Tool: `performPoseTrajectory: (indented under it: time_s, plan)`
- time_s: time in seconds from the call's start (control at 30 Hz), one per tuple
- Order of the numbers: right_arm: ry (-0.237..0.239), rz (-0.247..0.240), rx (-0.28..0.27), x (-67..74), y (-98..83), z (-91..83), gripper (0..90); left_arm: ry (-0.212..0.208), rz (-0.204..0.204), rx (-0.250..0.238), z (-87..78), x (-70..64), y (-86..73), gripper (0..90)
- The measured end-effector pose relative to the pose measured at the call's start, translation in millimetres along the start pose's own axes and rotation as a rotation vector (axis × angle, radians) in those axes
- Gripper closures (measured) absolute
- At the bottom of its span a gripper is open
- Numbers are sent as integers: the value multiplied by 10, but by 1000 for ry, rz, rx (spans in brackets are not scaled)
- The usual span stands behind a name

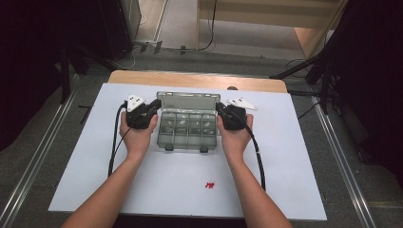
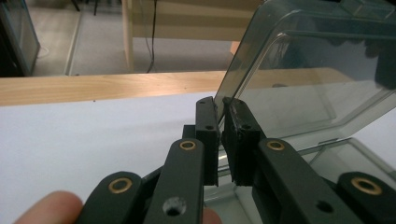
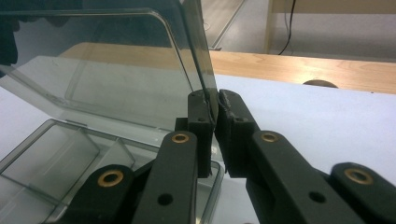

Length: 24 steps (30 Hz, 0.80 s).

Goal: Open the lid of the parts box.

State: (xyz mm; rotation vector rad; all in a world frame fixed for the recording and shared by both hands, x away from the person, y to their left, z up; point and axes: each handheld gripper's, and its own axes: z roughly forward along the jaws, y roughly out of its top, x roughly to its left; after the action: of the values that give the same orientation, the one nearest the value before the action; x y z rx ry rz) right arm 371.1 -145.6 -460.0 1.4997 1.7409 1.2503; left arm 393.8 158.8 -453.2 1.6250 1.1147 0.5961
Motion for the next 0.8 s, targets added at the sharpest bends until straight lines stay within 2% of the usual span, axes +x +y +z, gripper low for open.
performPoseTrajectory:
  time_s: [0.13, 0.33, 0.47, 0.53, 0.7, 0.8]
  plan:
    - [-11, 13, -9, 6, 0, 14, 859, 8, 12, 3, 35, 6, 15, 848]
    - [-11, 23, 3, -4, 37, 49, 865, 6, 3, 2, 107, 37, 43, 843]
    - [-11, 27, 13, -20, 68, 74, 869, 8, -2, 26, 174, 65, 35, 795]
    - [-10, 30, 19, -26, 84, 86, 871, -6, -4, 31, 199, 93, 35, 802]
    - [2, 37, 26, -57, 107, 117, 873, -1, 19, 50, 232, 106, 75, 852]
    - [7, 39, 33, -74, 126, 141, 874, -14, -6, 61, 257, 134, 98, 853]
